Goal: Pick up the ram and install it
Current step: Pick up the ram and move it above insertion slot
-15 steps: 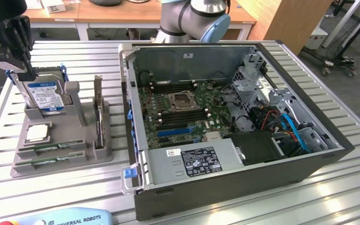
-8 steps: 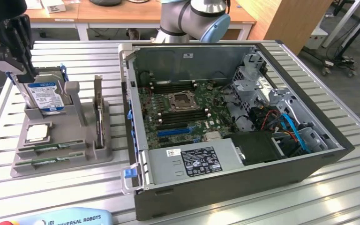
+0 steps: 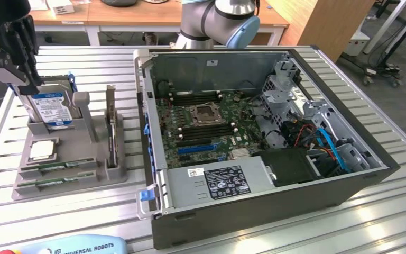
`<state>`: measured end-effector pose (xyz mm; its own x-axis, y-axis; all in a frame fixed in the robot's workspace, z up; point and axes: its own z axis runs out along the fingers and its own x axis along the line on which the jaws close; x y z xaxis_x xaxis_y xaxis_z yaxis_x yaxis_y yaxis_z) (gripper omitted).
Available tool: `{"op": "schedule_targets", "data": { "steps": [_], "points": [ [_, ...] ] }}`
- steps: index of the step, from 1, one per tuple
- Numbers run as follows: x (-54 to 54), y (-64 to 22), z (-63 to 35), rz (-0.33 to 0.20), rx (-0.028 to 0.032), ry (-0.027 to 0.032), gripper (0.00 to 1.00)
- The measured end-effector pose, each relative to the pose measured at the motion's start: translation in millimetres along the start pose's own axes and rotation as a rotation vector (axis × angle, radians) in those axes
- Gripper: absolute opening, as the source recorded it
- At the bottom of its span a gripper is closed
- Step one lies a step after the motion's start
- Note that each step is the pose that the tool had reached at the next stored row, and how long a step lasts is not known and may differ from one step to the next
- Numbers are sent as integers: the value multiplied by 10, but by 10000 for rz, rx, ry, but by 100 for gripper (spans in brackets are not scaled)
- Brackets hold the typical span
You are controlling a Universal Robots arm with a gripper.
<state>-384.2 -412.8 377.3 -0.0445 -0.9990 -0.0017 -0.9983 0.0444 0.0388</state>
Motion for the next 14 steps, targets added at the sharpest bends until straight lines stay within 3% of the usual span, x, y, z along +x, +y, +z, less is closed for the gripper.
{"op": "schedule_targets", "data": {
  "steps": [14],
  "points": [
    [0, -4, 112, 0, -5, 3, 29]
  ]
}}
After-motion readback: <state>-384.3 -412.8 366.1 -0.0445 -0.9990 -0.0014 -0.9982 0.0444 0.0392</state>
